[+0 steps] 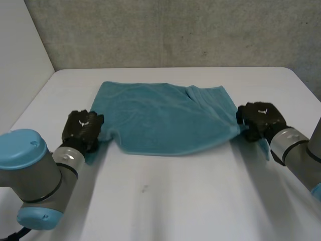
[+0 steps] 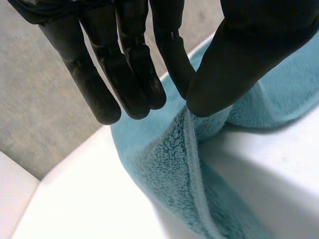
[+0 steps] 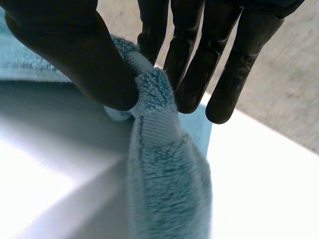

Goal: Fold the laundry

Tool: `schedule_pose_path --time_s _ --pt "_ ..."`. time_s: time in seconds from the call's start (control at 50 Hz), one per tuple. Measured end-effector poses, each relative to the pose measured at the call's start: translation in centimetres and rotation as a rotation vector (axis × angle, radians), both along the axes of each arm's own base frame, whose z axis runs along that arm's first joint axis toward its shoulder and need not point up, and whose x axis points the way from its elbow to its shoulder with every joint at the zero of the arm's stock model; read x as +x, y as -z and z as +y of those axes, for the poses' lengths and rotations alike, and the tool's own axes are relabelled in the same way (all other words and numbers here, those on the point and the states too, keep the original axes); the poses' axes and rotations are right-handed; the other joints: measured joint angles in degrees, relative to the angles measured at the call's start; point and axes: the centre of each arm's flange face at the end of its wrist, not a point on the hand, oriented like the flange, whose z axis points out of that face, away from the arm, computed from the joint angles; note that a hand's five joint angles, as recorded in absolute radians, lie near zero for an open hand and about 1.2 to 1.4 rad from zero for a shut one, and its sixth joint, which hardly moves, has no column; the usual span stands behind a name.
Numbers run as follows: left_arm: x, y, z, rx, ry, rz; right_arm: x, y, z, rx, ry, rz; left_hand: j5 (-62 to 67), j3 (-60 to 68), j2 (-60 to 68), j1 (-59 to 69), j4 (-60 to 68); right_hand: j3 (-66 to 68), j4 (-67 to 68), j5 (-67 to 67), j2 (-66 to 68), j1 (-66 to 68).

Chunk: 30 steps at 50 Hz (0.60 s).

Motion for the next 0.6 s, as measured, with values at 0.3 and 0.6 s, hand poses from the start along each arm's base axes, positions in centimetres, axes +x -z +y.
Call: schedule_pose_path --time_s 0.3,0.6 --pt "0.6 0.4 -0.4 0.019 -0.024 -0.011 -1.3 1.4 2.4 0.125 0.022 0.024 -27.6 -30.2 -30.6 -26.6 -30.6 -42.8 -43.2 -41.3 -42.5 -32.9" --pt "1.8 1.3 -1.6 0.042 -0.071 -0.008 -4.9 1.6 1.9 0.139 0.113 0.016 -34.3 -36.6 -37.4 -33.3 -37.0 -42.8 -43.5 -41.7 -42.5 -32.9"
